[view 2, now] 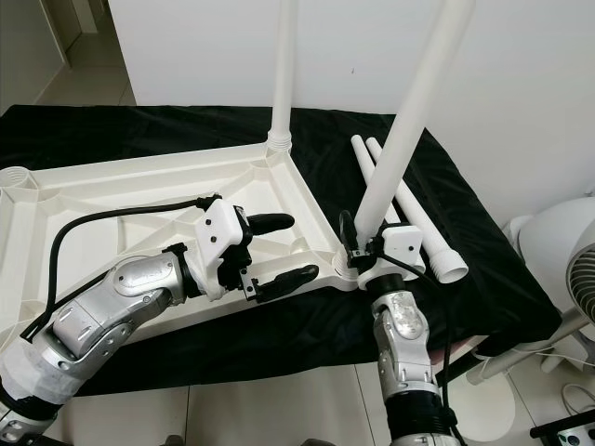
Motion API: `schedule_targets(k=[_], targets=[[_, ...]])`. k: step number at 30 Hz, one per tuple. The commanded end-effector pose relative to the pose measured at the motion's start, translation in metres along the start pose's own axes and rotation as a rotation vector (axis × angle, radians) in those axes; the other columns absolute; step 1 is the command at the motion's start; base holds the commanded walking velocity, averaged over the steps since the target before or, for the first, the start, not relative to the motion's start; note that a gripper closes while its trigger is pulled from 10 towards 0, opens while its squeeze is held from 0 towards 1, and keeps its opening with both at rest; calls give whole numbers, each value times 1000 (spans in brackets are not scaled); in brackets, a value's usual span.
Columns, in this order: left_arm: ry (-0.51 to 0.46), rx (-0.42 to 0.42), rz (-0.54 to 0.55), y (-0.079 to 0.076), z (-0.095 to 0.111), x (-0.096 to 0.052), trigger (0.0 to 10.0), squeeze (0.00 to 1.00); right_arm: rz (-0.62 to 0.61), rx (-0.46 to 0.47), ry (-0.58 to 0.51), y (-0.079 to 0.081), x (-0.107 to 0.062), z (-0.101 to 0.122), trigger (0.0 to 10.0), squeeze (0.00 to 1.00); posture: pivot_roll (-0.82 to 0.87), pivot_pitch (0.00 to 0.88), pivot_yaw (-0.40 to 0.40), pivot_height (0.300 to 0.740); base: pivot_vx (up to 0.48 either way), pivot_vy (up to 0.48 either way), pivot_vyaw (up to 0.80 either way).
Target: Building children table
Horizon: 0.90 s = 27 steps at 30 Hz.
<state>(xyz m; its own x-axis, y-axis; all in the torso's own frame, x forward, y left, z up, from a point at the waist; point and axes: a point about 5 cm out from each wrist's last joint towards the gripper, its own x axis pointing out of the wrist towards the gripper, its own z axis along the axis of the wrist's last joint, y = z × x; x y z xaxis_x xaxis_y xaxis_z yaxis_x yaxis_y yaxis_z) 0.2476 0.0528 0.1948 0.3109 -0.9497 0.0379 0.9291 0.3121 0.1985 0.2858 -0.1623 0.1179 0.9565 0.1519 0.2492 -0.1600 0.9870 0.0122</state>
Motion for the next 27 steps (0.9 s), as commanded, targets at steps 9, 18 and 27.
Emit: schedule_targets(k=[9,18,27], targets=[[-1,16,-113,-5,3,1,10000,0,-286,-52,117,6,-14,-20,10000,0,43,11,-45,740,0,0,0],[-3,18,-101,-3,4,1,10000,0,-370,8,133,24,-15,-26,10000,0,46,14,-47,740,0,0,0],[-4,17,-97,-3,4,0,10000,0,-384,-27,122,25,-14,-22,10000,0,47,13,-47,740,0,0,0]])
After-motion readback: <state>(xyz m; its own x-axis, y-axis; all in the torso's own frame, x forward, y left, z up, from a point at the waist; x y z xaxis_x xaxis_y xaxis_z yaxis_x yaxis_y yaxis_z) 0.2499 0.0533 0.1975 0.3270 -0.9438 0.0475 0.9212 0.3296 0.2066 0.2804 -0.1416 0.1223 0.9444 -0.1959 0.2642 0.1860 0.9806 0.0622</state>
